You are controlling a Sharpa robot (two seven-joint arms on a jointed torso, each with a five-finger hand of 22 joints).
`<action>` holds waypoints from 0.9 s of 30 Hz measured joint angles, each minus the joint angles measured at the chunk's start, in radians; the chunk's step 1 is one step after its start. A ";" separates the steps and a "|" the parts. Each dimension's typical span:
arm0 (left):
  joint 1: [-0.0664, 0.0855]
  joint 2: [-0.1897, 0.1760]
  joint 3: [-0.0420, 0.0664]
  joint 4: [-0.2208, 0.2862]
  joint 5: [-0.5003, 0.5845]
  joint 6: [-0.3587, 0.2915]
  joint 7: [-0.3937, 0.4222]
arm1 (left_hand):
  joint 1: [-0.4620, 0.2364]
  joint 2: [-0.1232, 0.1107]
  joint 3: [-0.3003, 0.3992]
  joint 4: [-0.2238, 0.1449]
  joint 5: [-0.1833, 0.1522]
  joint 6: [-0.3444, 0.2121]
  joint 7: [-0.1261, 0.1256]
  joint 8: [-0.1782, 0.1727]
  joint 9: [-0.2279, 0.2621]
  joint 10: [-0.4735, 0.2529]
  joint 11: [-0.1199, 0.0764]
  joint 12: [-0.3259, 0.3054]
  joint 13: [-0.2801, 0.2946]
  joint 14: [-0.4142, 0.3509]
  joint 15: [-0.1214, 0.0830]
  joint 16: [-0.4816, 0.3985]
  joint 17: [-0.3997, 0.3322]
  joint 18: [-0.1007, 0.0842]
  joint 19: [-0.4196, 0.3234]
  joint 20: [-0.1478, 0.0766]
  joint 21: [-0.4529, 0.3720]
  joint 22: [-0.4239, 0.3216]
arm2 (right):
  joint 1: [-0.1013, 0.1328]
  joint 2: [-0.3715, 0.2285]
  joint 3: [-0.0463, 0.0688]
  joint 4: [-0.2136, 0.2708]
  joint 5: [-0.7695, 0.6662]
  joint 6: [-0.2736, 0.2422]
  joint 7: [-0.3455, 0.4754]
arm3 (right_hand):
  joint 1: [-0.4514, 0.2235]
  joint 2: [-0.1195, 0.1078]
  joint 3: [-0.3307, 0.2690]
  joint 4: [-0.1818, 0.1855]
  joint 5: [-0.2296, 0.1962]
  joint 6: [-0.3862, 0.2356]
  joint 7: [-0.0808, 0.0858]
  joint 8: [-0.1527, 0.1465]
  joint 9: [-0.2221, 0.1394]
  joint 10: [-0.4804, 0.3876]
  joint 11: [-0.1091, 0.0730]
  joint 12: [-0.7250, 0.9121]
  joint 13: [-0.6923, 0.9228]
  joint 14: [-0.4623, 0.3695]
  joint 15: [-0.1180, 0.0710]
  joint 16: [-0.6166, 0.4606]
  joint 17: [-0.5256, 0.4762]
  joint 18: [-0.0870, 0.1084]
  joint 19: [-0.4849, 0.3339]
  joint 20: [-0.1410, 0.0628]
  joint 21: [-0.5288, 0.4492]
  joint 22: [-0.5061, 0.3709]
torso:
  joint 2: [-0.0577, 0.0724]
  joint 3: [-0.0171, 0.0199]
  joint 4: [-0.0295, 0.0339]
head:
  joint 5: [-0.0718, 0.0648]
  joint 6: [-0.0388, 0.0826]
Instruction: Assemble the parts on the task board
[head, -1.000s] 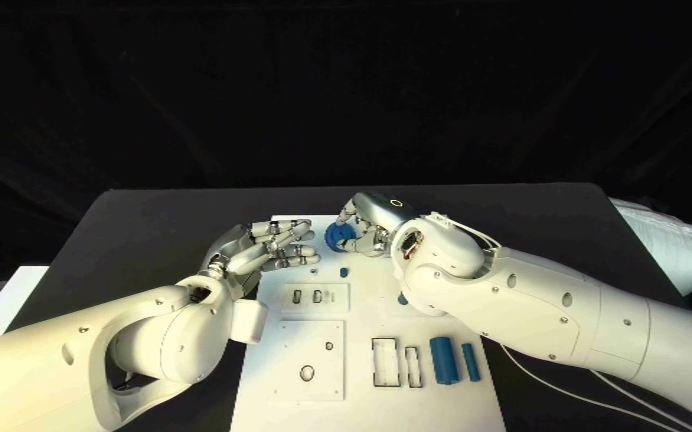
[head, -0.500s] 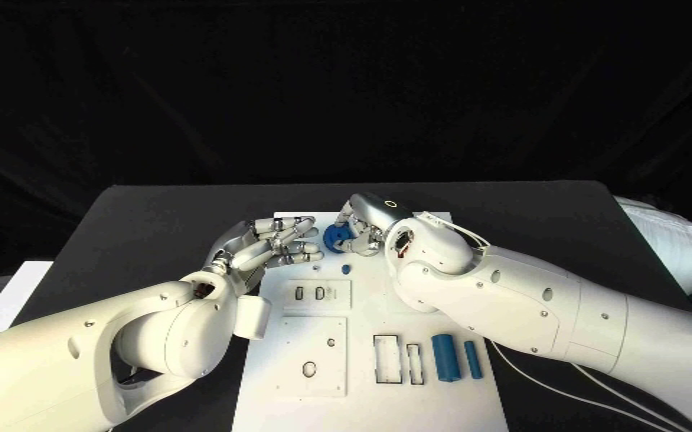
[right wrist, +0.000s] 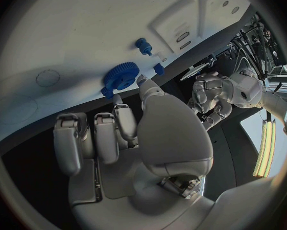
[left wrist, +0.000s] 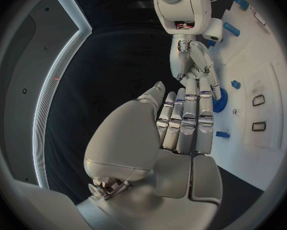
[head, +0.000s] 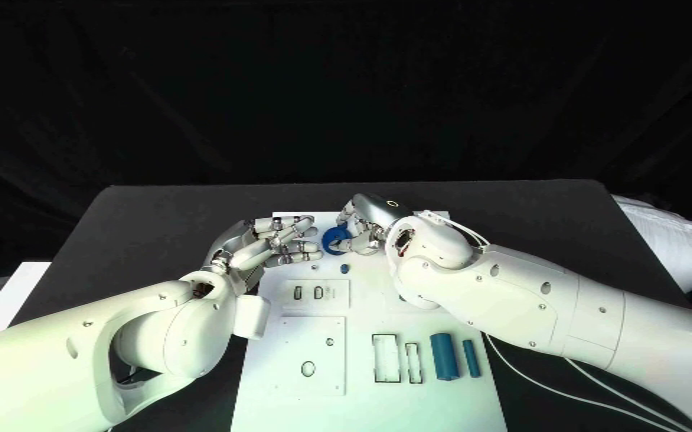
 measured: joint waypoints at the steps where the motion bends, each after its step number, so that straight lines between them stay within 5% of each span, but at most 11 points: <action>1: 0.000 0.000 0.000 0.000 0.000 0.000 0.000 | 0.000 0.000 0.000 0.000 0.000 0.000 0.000 0.000 0.000 0.000 0.000 0.000 0.000 0.000 0.000 0.000 0.000 0.000 0.000 0.000 0.000 0.000 | 0.001 0.000 0.000 0.000 0.005 0.001 0.001 | -0.004 0.001 -0.003 0.005 0.006 0.000 0.000 0.000 0.000 0.000 0.000 0.000 0.001 0.000 0.000 0.000 0.000 0.000 0.000 0.000 0.000 0.000 | 0.000 0.0000 0.0001 | 0.000 0.000; 8: 0.000 -0.001 0.000 0.001 0.000 0.000 0.000 | 0.000 0.000 0.000 0.000 0.000 0.000 0.000 0.000 0.000 0.000 0.000 0.000 0.000 0.000 0.000 0.000 0.000 0.000 0.000 0.000 0.000 0.000 | -0.001 -0.014 -0.002 0.006 0.044 -0.021 0.019 | -0.001 0.020 0.000 0.021 0.068 0.026 -0.011 0.008 0.010 0.009 -0.009 0.027 0.012 0.000 0.000 0.000 0.000 0.000 0.000 0.000 0.000 0.000 | 0.000 0.0006 0.0000 | -0.001 0.002; 11: 0.000 -0.002 0.000 0.001 0.000 0.000 0.000 | 0.000 0.000 0.000 0.000 0.000 0.000 0.000 0.000 0.000 0.000 0.000 0.000 0.000 0.000 0.000 0.000 0.000 0.000 0.000 0.000 0.000 0.000 | -0.005 -0.044 -0.003 0.020 0.086 -0.079 0.072 | 0.029 0.049 0.021 0.000 0.101 0.026 -0.011 0.008 0.009 0.009 -0.009 0.035 0.013 0.000 0.000 0.000 0.000 0.000 0.000 0.000 0.000 0.000 | 0.000 0.0007 -0.0010 | -0.002 0.003; 16: 0.001 -0.006 0.000 0.000 0.000 0.000 -0.001 | 0.000 0.000 0.000 0.000 0.000 0.000 0.000 0.000 0.000 -0.007 0.000 0.000 0.000 0.000 0.000 0.000 0.000 0.000 0.000 0.000 0.000 0.000 | -0.008 -0.134 0.000 0.077 0.183 -0.181 0.205 | 0.045 0.047 0.030 -0.010 0.108 0.026 -0.011 0.008 0.009 0.009 -0.009 0.035 0.013 0.000 0.000 0.000 0.000 0.000 0.000 0.000 0.000 0.000 | -0.002 0.0021 -0.0049 | 0.000 0.004; 27: 0.000 -0.006 0.000 -0.012 0.001 0.000 0.001 | 0.000 0.000 0.007 -0.002 0.000 0.000 0.000 0.000 0.000 -0.007 0.000 0.000 0.000 0.000 0.000 0.000 0.001 0.000 0.000 0.000 0.000 0.000 | -0.009 -0.370 0.014 0.166 0.371 -0.210 0.385 | 0.071 0.029 0.038 -0.040 0.102 0.026 -0.011 0.008 0.008 0.009 -0.009 0.035 0.013 0.000 0.000 0.000 0.000 0.000 0.000 0.000 0.000 0.000 | -0.012 0.0113 -0.0300 | 0.010 0.009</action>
